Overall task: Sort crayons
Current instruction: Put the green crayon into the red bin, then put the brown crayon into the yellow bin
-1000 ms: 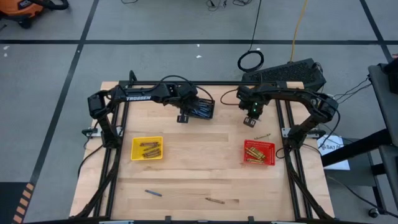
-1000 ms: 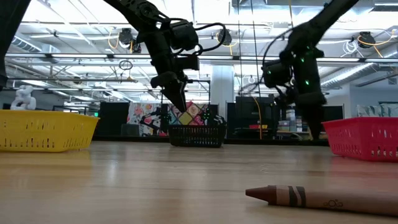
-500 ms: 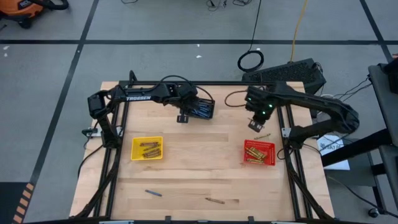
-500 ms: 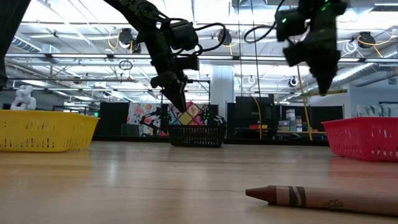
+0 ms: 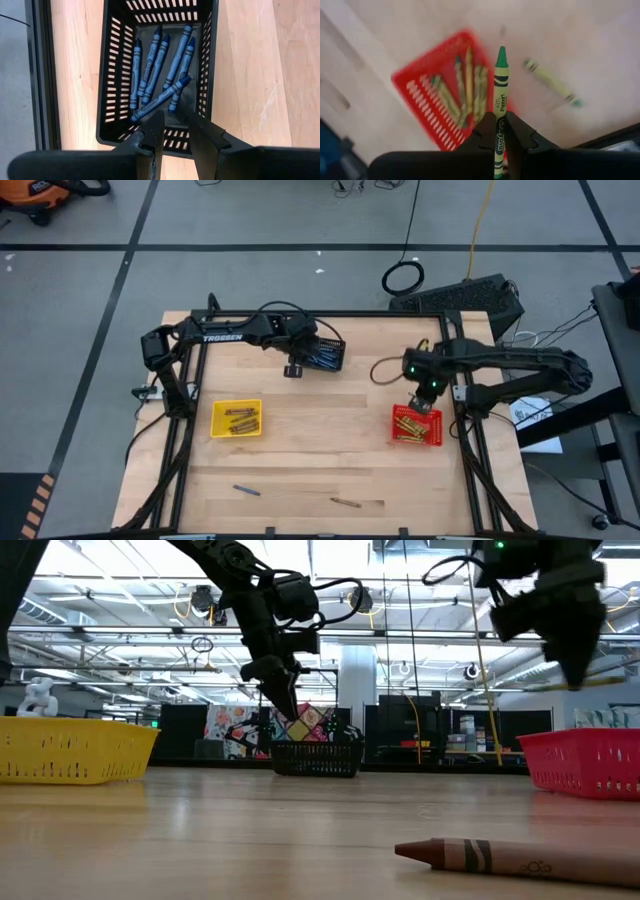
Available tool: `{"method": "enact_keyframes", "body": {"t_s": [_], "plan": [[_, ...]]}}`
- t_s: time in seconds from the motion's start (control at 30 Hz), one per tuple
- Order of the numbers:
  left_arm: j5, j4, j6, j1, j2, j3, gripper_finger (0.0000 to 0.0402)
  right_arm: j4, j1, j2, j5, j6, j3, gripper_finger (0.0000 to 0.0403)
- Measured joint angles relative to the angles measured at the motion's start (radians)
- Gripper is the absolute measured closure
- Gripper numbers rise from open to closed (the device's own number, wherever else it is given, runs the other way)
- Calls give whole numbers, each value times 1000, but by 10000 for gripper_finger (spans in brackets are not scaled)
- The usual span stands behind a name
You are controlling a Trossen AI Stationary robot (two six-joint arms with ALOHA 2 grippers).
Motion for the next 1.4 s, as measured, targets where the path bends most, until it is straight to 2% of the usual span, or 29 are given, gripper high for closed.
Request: {"method": "enact_keyframes", "body": {"t_s": [0.2, 0.47, 0.57, 0.77, 1.03, 1.27, 1.4], "plan": [[0, -3, 0, 0, 0, 0, 317, 128, 123, 0, -129, 62, -123, 403], [0, -2, -1, 0, 0, 0, 317, 250, 221, 0, -130, 176, -156, 403], [0, -2, -1, 0, 0, 0, 317, 270, 247, 1, -117, 218, -156, 403], [0, 23, -1, 0, 0, 0, 317, 270, 295, 22, -18, 244, -156, 388], [0, 24, -2, -6, 0, 0, 317, 261, 327, 77, 20, 239, -156, 347], [0, 73, -5, -57, 0, 0, 317, 233, 340, 83, 31, 237, -156, 307], [-1, 115, -79, -96, 0, 0, 317, 235, 340, 83, 32, 237, -156, 297]]}}
